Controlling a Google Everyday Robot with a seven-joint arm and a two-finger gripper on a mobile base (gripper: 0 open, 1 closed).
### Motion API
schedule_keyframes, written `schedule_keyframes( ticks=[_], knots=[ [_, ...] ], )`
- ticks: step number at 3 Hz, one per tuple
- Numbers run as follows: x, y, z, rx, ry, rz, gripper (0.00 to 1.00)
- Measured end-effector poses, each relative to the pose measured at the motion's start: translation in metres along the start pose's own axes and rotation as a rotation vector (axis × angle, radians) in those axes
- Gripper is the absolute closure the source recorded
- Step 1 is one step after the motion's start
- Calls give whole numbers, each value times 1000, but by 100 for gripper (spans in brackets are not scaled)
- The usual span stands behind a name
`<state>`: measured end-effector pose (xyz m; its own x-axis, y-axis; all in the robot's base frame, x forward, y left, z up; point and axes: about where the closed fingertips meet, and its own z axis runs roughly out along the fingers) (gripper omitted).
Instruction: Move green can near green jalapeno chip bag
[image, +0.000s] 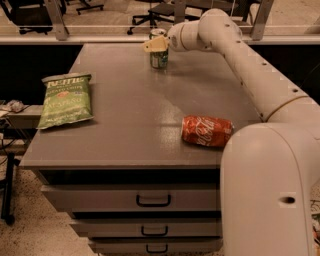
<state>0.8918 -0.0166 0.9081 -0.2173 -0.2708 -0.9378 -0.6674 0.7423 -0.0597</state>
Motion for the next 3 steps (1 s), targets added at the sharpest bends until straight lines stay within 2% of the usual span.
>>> schedule_keyframes(
  ticks=[1,2,3],
  knots=[
    [2,7,3,-45,17,30,43],
    [-2,15,-5,-81,15,29,64],
    [-25,32,-34,-125,-33,-23,88]
  ],
)
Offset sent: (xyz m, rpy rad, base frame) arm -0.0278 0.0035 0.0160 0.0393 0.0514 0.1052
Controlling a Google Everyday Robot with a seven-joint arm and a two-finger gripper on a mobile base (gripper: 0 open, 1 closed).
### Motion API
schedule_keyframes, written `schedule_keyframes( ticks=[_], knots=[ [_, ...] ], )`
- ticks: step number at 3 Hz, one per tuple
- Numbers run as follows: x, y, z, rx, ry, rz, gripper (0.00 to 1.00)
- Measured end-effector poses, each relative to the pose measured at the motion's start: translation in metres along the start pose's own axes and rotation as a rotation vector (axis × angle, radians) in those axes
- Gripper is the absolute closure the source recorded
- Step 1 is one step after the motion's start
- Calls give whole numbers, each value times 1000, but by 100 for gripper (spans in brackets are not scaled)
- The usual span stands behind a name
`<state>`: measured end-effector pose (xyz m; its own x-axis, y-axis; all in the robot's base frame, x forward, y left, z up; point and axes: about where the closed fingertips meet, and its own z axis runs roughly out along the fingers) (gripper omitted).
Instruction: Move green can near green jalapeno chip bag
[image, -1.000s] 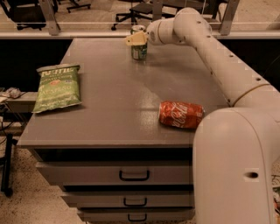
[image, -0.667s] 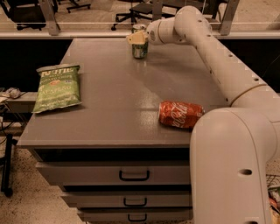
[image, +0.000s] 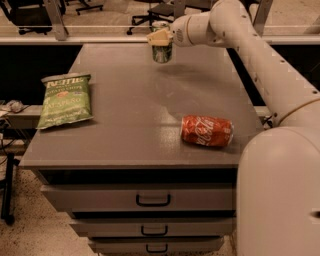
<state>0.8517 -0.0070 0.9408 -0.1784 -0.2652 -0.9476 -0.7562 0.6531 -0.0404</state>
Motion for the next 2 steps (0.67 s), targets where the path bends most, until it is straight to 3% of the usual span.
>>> schedule_keyframes(
  ticks=[1,2],
  knots=[
    [-1,4,4,-8,-4,-16,100],
    [-1,4,4,-8,-3,-13,100]
  ],
)
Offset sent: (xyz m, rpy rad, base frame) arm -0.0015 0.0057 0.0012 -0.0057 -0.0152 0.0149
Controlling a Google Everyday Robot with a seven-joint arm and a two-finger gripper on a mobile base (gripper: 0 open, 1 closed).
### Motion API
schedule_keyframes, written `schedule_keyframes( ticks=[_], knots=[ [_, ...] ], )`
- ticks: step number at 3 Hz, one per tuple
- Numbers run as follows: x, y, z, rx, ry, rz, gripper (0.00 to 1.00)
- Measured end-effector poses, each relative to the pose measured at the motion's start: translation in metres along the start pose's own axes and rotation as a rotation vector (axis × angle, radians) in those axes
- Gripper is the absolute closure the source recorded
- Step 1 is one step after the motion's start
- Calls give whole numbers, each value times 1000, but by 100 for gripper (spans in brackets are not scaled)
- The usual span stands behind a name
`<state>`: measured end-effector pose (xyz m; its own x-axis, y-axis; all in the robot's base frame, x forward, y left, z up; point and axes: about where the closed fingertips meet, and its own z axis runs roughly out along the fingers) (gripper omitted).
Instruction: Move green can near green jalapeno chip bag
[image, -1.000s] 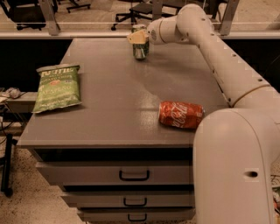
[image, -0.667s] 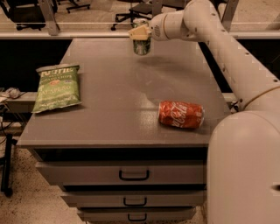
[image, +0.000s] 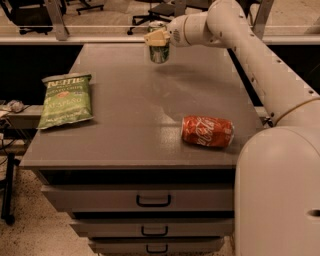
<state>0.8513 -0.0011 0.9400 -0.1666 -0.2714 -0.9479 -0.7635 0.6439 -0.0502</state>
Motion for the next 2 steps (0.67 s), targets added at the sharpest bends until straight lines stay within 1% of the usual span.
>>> schedule_keyframes(
  ticks=[1,2],
  knots=[
    [1,10,7,-30,5,-13,100],
    [1,47,22,-108,15,-52,100]
  ],
)
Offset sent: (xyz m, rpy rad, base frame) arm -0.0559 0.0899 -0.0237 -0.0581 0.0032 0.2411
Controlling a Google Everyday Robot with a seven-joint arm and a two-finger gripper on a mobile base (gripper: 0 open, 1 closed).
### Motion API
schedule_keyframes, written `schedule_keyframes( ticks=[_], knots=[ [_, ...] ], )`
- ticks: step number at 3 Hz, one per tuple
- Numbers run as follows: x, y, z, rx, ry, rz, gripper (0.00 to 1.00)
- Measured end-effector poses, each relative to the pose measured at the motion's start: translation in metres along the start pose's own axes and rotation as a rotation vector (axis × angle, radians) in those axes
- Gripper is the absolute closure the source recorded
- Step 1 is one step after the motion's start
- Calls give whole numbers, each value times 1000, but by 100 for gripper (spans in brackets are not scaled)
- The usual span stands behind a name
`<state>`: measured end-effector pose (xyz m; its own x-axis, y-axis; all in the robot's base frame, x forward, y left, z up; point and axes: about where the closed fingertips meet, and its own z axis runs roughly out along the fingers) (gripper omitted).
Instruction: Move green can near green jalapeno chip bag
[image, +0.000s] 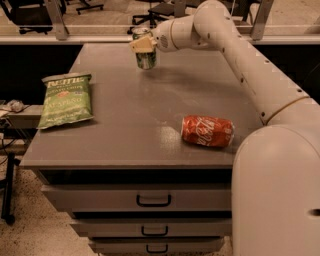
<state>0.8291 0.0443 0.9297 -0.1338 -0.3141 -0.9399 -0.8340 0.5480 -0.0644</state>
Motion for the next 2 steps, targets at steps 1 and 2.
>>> schedule_keyframes(
  ticks=[1,2],
  knots=[
    [-1,40,17,-75,2,-29,100],
    [-1,78,32,-145,-17,-38,100]
  ],
)
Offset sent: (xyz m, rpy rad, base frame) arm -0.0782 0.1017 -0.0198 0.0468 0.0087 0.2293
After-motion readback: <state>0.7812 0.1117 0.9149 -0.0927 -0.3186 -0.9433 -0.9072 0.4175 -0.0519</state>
